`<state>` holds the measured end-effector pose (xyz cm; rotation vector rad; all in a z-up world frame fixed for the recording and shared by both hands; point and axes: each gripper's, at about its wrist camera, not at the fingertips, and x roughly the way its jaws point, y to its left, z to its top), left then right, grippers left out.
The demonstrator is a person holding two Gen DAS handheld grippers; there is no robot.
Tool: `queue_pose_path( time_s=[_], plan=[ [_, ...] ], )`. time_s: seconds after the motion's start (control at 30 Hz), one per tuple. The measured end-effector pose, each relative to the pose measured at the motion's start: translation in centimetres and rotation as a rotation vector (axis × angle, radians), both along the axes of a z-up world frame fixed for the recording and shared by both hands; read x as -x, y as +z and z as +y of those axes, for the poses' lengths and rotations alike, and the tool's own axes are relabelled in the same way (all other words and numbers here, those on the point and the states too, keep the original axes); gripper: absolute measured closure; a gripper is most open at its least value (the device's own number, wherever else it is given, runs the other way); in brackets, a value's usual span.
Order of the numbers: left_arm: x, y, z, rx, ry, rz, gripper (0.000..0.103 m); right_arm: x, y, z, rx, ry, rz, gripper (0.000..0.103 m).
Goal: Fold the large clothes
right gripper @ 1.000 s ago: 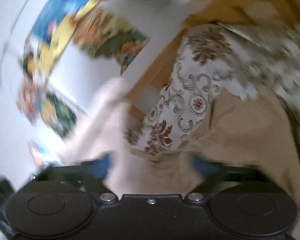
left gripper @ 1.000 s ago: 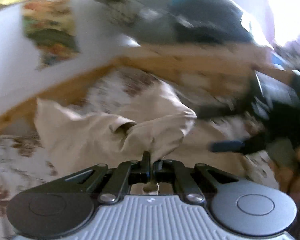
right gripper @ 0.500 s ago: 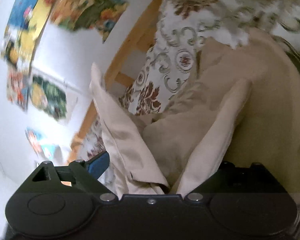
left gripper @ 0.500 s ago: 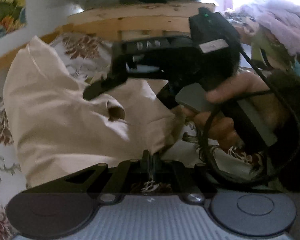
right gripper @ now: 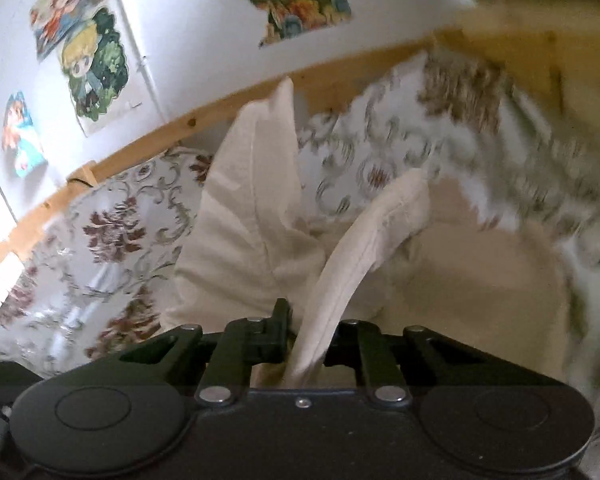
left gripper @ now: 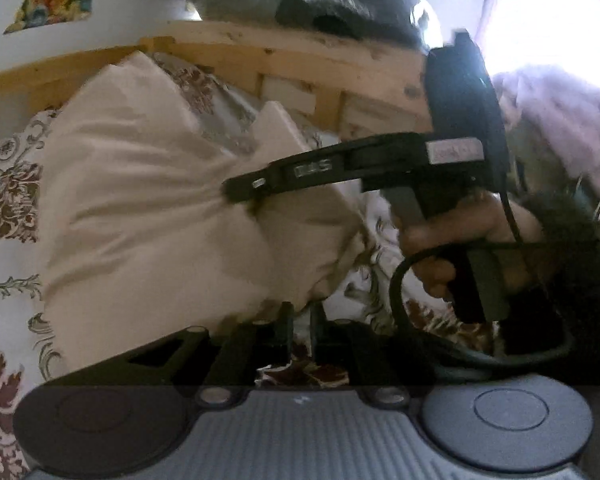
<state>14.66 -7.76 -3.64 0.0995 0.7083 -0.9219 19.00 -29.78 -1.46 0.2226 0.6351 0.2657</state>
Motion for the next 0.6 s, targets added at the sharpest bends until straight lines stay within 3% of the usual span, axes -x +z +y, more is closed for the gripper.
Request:
queue_pose_path(
  time_s=[0.1,0.17,0.23,0.33,0.4,0.5,0.6],
  plan=[
    [0.5,1.1,1.7,0.065,0.035,-0.002,0.092,1.2,1.6,-1.0,0.109,-0.079,-0.085,0.091],
    [0.5,1.6,2.7,0.110,0.083,0.003,0.080,1.8,1.8,-1.7,0.213,-0.124,-0.110,0.091],
    [-0.1,2.0,3.6,0.147,0.155,0.012,0.066,1.3,0.7,-3.2,0.247,-0.178,-0.051,0.091],
    [-1.9,2.4,4.8,0.218,0.241,0.039,0.062,0.5,-1.1,-3.8,0.295,-0.201,0.029,0.091],
    [-3.4,2.5,5.4,0.259,0.310,0.074,0.056,0.0,-2.1,-2.9,0.378,-0.189,0.047,0.091],
    [-5.9,1.9,4.6,0.212,0.386,0.136,0.055,-1.2,-4.1,-1.9,0.471,-0.163,0.106,0.090],
    [-7.5,0.3,3.1,0.137,0.393,0.213,0.055,-1.1,-4.8,-1.5,0.489,-0.163,0.104,0.086]
  ],
)
